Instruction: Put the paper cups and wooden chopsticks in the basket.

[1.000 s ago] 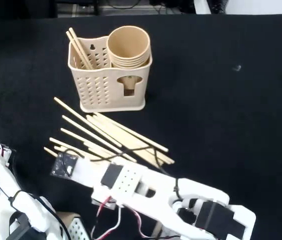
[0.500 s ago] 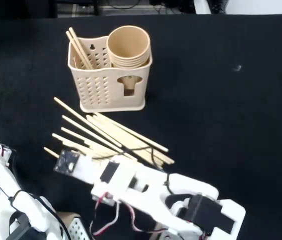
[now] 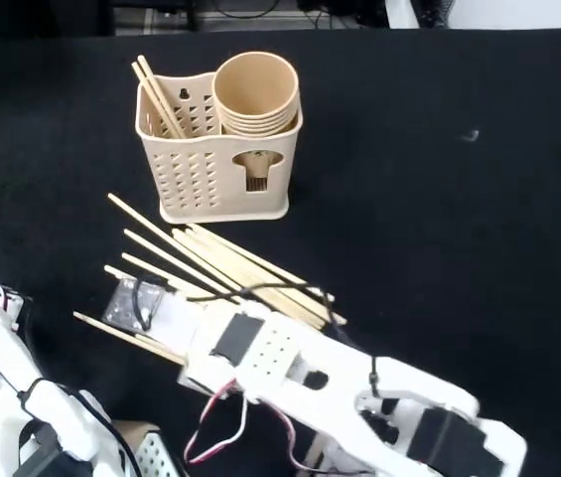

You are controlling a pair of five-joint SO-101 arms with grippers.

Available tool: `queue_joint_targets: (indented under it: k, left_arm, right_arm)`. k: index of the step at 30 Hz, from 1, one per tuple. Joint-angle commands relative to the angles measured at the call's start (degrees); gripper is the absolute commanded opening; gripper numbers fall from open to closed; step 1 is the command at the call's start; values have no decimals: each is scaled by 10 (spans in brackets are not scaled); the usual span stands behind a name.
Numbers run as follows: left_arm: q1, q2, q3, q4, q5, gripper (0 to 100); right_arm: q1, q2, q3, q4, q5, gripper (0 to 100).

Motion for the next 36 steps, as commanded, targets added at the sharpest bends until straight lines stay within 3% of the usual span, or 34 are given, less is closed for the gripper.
queue_joint_targets:
  k: [1,7,12,22,31,35,36]
  left_arm:
    - [7,-14,-8,-9,0,171]
    - [7,-12,-10,-9,0,171]
    - [7,-14,-8,-8,0,171]
    - [6,-15,-8,-6,0,171]
    - [5,-15,-8,-6,0,171]
    - [3,-15,-8,-6,0,171]
    - [3,-15,-8,-6,0,171]
  right_arm:
    - [-1,-45,0,5,-4,13]
    - [-18,25,-7,-35,-4,188]
    - [-47,103,-40,-70,-5,127]
    - [-23,211,-78,-73,-5,128]
    - [13,285,-138,10,-1,123]
    - [14,270,-126,13,-1,4]
    - [15,262,-121,14,-1,21]
